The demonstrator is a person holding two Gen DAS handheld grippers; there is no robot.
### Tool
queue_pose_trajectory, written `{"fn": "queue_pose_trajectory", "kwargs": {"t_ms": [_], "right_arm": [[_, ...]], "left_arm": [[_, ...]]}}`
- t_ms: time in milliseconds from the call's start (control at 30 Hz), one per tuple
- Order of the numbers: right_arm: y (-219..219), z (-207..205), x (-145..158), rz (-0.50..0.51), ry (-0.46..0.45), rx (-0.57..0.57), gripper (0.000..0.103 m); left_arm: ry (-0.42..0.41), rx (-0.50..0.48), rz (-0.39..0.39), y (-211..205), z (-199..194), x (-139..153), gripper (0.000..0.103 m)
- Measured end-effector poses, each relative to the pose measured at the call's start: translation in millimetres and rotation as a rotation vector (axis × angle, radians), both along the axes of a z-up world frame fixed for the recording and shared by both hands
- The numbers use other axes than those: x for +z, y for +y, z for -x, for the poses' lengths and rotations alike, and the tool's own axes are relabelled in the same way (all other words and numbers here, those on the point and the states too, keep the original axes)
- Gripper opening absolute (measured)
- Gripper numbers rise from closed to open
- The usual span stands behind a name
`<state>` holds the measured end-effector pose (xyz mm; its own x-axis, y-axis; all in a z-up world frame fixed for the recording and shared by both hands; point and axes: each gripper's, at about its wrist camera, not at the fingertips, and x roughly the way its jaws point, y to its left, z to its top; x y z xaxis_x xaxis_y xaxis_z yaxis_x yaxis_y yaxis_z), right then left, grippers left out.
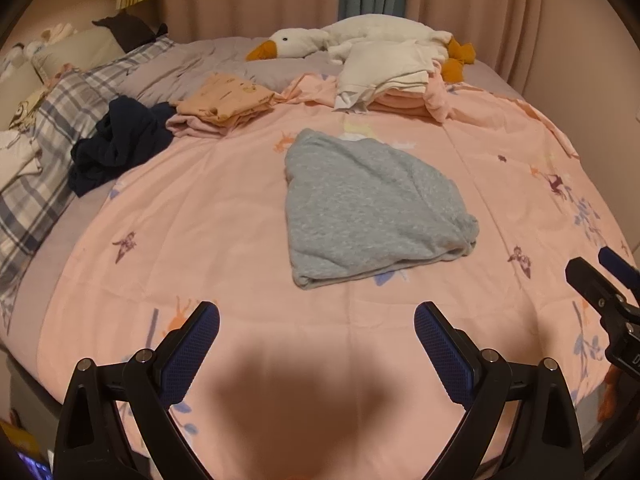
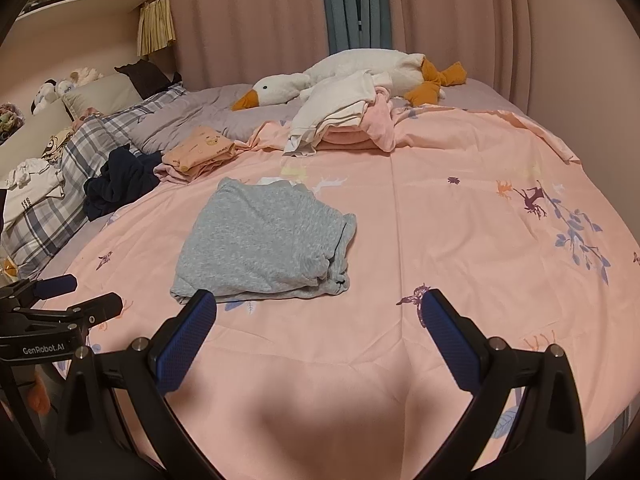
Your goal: Fold small clothes
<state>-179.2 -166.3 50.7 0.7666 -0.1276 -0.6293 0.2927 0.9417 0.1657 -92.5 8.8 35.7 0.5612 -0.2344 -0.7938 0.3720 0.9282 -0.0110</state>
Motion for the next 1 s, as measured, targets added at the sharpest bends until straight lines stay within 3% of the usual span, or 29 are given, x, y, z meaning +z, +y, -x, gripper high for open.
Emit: {"fn": "queue_pose_trajectory", "kwargs": {"t_ms": [300,1000], "right_arm": [[1,-6,-10,-0.006,0.049,-0.001,0.103],[0,-13,-15,-0.015,0.066,0.000,0.103]], "left_arm": [[0.045,0.018,-0.018,3,-8,-14,0.097],[0.028,0.001,-0.017,4,-11,-10,0.097]]}}
